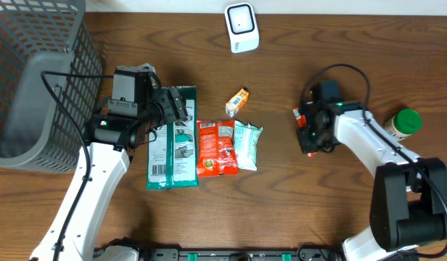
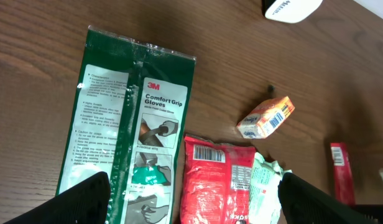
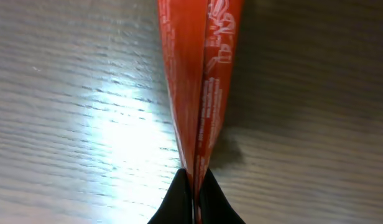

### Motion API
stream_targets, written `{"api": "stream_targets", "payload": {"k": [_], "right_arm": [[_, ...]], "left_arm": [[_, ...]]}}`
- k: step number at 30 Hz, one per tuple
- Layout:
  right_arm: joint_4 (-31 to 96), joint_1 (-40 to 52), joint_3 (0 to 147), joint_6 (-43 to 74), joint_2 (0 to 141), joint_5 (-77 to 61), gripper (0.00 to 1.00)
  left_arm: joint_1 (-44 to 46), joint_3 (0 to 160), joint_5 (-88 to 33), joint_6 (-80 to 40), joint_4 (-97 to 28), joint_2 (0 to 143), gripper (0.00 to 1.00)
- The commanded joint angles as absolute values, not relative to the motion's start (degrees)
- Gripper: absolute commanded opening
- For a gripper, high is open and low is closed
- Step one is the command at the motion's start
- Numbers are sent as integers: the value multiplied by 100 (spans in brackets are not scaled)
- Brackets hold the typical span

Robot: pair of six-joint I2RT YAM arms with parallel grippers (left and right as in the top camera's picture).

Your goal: Scan the item barcode

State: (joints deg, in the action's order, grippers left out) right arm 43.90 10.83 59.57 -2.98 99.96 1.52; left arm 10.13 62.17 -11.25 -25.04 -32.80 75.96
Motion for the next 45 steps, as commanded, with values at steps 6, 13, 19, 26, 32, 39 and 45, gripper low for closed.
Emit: {"api": "stream_targets", "payload": {"k": [6, 13, 19, 26, 32, 39, 45], "right_arm": [[4392, 2112, 5898, 499, 10042, 2932, 1], [4303, 2495, 5719, 827, 10042, 4069, 1], [4049, 2502, 5450, 755, 10044, 4069, 1], [3485, 2502, 4971, 506, 10044, 4259, 1], [3489, 2504, 4884, 513, 10044, 3791, 1], [3319, 2512, 4737, 537, 10044, 3645, 2], [3315, 2523, 4733, 709, 10044, 3271, 7]], "left_arm": [[993, 6259, -1109, -2408, -3277, 7603, 86], [993, 6259, -1109, -2408, -3277, 7603, 86], [993, 6259, -1109, -2408, -3277, 7603, 86], [993, 6259, -1109, -2408, -3277, 7603, 86], [993, 6259, -1109, -2408, -3280, 7603, 87], [993, 6259, -1109, -2408, -3280, 7603, 86], [993, 6259, -1109, -2408, -3277, 7603, 86]]}}
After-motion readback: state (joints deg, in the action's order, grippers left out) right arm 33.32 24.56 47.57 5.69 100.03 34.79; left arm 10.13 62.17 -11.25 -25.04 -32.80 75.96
